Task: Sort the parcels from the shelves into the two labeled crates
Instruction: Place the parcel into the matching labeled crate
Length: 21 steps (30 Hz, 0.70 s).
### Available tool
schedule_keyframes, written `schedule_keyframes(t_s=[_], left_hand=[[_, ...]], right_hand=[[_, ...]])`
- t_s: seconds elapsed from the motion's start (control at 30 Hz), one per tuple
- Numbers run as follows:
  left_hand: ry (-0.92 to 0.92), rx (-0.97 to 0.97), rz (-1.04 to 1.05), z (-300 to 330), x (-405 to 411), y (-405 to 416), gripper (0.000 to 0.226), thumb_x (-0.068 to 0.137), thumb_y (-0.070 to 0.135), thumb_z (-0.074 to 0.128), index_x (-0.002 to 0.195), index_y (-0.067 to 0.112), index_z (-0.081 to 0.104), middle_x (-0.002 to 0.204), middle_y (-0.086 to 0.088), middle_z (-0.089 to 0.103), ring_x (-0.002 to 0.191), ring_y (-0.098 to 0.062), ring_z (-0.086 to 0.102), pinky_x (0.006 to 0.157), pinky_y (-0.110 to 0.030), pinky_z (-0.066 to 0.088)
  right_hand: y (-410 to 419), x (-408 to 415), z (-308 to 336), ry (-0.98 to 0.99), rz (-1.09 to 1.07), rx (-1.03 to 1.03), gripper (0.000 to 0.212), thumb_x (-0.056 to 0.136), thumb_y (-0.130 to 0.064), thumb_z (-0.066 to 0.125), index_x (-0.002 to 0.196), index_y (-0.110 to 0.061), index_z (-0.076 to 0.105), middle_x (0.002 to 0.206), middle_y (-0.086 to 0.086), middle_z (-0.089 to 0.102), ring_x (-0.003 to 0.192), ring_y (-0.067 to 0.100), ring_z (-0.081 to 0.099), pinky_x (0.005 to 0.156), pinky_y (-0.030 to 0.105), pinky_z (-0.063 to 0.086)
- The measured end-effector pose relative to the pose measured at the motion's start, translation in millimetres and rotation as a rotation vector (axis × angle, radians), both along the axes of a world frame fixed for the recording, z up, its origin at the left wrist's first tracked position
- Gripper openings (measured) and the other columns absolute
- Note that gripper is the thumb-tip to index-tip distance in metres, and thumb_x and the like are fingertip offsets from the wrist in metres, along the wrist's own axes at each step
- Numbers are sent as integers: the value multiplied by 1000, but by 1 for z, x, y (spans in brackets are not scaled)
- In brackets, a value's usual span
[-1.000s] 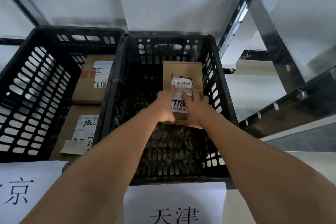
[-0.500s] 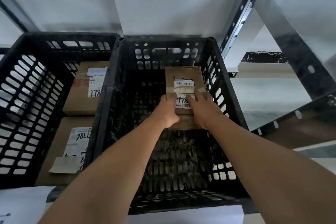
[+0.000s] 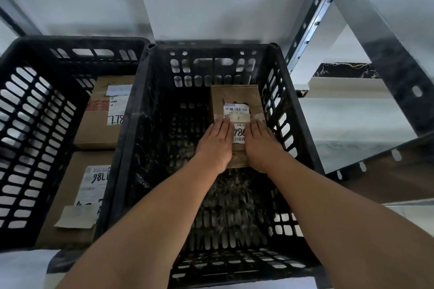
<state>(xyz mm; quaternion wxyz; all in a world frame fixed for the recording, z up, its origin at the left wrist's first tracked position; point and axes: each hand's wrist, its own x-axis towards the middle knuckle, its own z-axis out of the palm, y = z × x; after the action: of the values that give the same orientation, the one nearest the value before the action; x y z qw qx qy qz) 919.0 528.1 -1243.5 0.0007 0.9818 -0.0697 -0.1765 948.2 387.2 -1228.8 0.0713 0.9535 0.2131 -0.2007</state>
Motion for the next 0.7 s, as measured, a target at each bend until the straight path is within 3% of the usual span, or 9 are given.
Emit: schedule_keyframes(t_s=[0.2,0.33,0.47,0.53,0.6,0.7], left_hand=[[89,44,-3,5,4,-2,90,103,47,42,156,4,-17,164,-14,-24,152,-28,-21,125,-39,-6],[72,50,-21,21,4,1,89,102,30,49,155,4,-18,164,-13,-24,153,-26,-19,126,-38,-4],[72,100,-52,57,0,4,122,87,51,68,153,0,-20,163,-16,-25,153,-29,-18,124,-39,-7],[67,99,-38,90,-6,7,128,84,59,69,153,0,-22,162,-16,-27,152,-30,-20,123,-40,-8],[37,72,23,131,-14,12,121,88,61,62,154,2,-22,162,-15,-27,152,-28,-21,124,-41,-8],[-53,46,128,216,-28,22,106,97,59,49,155,4,-19,163,-13,-26,152,-26,-21,125,-40,-9]], right_hand=[[4,1,-5,25,-25,1,79,102,-19,43,155,3,-11,165,24,-12,153,36,-12,124,45,-2],[1,0,15,49,-30,15,90,97,-19,54,155,4,-11,164,24,-11,153,37,-12,126,46,3],[2,-1,51,52,-25,15,99,96,-32,59,155,5,-12,164,25,-11,153,38,-14,125,47,2],[4,-6,78,40,-14,7,110,92,-45,64,155,2,-13,165,22,-12,153,35,-14,125,47,1],[6,-13,116,29,-16,0,112,93,-60,57,156,0,-14,165,19,-16,153,32,-17,124,45,-2],[13,-26,194,-8,-55,29,91,102,-57,33,156,-2,-14,165,17,-19,153,29,-18,123,43,-5]])
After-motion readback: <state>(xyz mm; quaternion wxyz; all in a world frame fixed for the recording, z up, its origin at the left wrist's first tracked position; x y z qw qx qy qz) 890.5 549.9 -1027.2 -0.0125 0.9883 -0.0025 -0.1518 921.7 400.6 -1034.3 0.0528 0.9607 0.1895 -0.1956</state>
